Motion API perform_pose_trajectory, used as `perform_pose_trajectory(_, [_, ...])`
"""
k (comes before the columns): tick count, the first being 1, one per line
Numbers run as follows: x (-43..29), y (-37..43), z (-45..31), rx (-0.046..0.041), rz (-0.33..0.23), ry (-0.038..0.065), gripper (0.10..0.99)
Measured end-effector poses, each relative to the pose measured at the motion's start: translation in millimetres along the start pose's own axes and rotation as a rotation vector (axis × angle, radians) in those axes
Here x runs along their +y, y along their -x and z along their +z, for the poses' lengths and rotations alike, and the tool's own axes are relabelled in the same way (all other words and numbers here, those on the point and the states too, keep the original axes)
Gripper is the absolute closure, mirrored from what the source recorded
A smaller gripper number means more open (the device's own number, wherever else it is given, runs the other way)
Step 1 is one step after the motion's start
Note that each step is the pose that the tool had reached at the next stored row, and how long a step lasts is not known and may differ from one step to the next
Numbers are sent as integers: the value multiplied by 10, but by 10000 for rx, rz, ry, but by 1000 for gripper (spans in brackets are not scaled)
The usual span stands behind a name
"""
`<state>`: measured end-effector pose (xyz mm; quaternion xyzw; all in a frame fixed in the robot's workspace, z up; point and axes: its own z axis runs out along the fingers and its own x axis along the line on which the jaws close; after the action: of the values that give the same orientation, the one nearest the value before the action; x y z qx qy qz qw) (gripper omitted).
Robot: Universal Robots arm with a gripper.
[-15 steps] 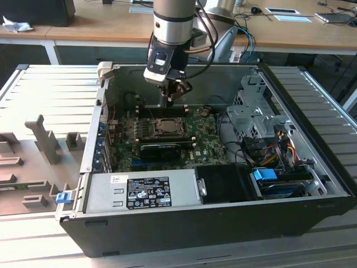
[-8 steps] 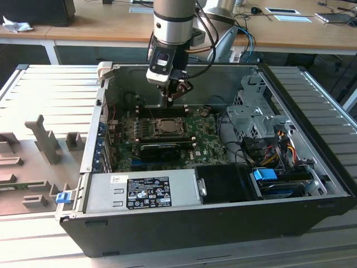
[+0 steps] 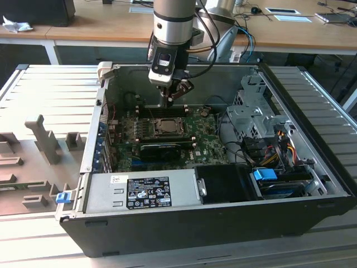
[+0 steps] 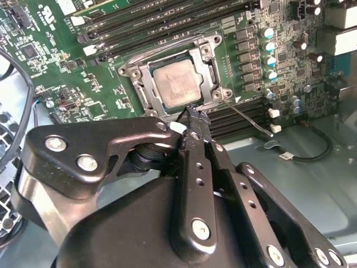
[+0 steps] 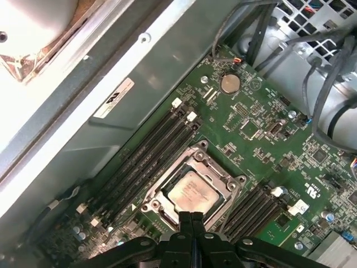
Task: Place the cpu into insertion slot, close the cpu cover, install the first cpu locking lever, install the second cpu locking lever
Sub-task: 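Install the first cpu locking lever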
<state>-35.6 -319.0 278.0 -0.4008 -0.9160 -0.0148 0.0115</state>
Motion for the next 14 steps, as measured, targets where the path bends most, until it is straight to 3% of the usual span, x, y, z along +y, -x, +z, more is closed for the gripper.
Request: perform_pose_trajectory(14, [0, 0, 0, 25, -1392, -46, 980])
